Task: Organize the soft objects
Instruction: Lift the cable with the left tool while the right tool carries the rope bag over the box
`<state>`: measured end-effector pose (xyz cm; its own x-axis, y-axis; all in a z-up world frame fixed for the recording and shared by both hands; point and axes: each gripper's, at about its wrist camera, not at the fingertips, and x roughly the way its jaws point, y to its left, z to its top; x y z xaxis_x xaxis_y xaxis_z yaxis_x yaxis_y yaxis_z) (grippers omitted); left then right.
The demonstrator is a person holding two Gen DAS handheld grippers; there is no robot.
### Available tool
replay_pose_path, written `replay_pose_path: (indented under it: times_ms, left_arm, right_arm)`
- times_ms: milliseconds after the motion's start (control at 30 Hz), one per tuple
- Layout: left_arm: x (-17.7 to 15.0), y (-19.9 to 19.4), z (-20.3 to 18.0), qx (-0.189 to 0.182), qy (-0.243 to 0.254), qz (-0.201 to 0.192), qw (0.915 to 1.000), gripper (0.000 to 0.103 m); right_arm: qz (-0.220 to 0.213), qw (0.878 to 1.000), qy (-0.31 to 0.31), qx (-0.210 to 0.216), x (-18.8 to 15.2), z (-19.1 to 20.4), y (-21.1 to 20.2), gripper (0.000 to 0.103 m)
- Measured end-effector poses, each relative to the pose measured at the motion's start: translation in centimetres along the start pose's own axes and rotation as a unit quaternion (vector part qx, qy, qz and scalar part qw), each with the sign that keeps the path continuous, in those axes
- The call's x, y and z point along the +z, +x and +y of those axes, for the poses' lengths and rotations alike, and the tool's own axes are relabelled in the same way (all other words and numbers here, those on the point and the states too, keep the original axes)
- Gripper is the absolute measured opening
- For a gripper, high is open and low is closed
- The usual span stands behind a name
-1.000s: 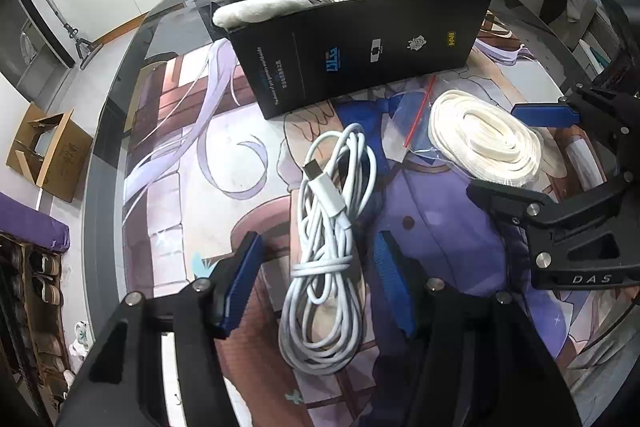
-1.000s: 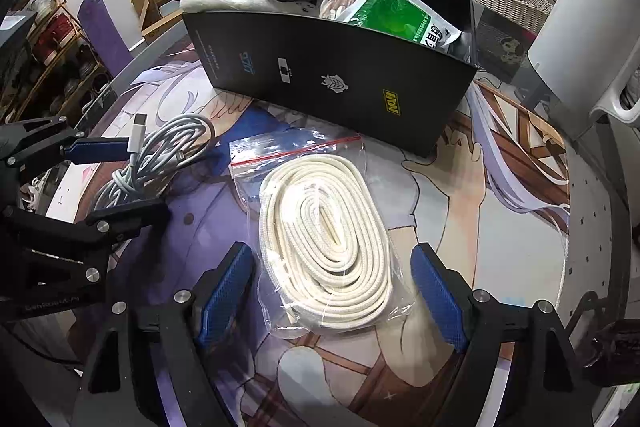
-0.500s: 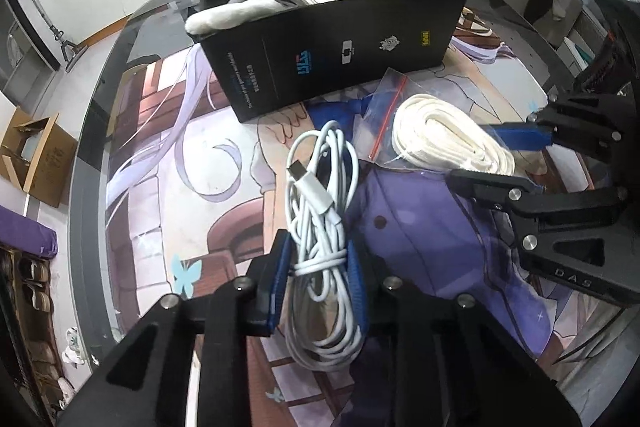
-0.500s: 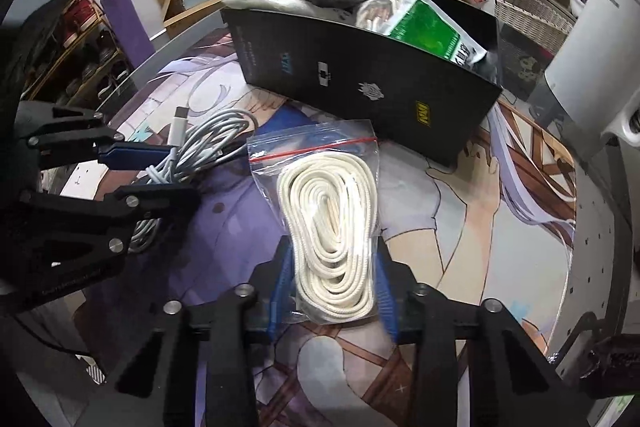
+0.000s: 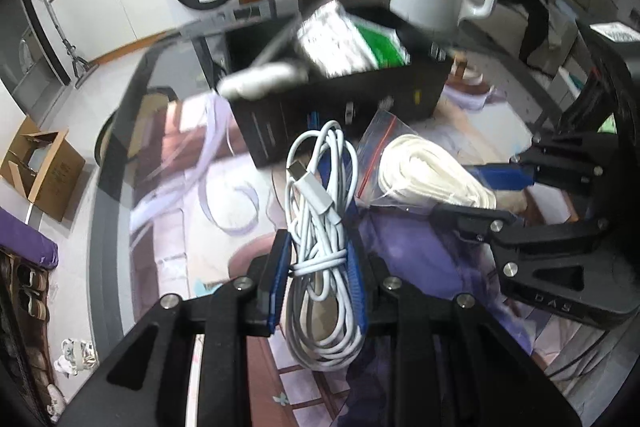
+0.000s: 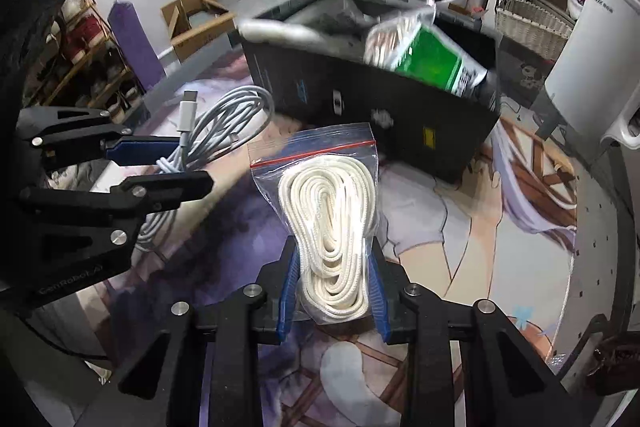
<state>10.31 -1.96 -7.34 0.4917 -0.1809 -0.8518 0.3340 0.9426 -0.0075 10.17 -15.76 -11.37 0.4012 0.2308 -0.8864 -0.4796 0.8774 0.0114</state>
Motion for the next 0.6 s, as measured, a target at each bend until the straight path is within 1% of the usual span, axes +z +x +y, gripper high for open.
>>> replay_pose_path:
  times_ms: [100,167,267,333,367,433,467,567,600]
  left_arm:
    - [0.5,-1.1,0.2,-0.006,-0.005,-0.024,0.9997,0.025]
    - [0.8,-2.1,0.2,-0.004,-0.003,-0.054,0.9985,0.025]
    - [0.9,-3.8,0.4,-0.004,-0.008,-0.097,0.9953,0.025]
    - [1.1,-4.8,0.5,-0.006,-0.013,-0.123,0.9923,0.025]
    - [1.1,-5.6,0.6,-0.002,-0.015,-0.143,0.9896,0.025]
    - [1.0,-6.6,0.8,0.006,-0.018,-0.171,0.9851,0.025]
    - [0.9,-7.2,0.9,0.008,-0.02,-0.186,0.9822,0.025]
    - [0.6,-9.1,1.0,0.026,-0.018,-0.236,0.9712,0.025]
    - [0.4,-10.0,1.0,0.038,-0.017,-0.256,0.9657,0.025]
  right_arm:
    - [-0.027,1.0,0.007,-0.003,0.4,0.1,-1.6,0.031]
    - [-0.046,0.999,0.013,-0.006,0.5,0.2,-2.6,0.031]
    - [-0.084,0.996,0.022,-0.012,0.7,0.3,-4.4,0.031]
    - [-0.122,0.992,0.025,-0.02,0.8,0.4,-6.0,0.031]
    - [-0.14,0.99,0.022,-0.024,0.9,0.5,-6.7,0.031]
    - [-0.171,0.985,0.02,-0.035,0.8,0.8,-8.2,0.031]
    - [-0.189,0.981,0.02,-0.034,0.8,1.0,-8.9,0.031]
    - [-0.248,0.967,0.015,-0.054,0.5,1.4,-11.3,0.031]
    - [-0.272,0.96,0.01,-0.07,0.3,1.7,-12.2,0.031]
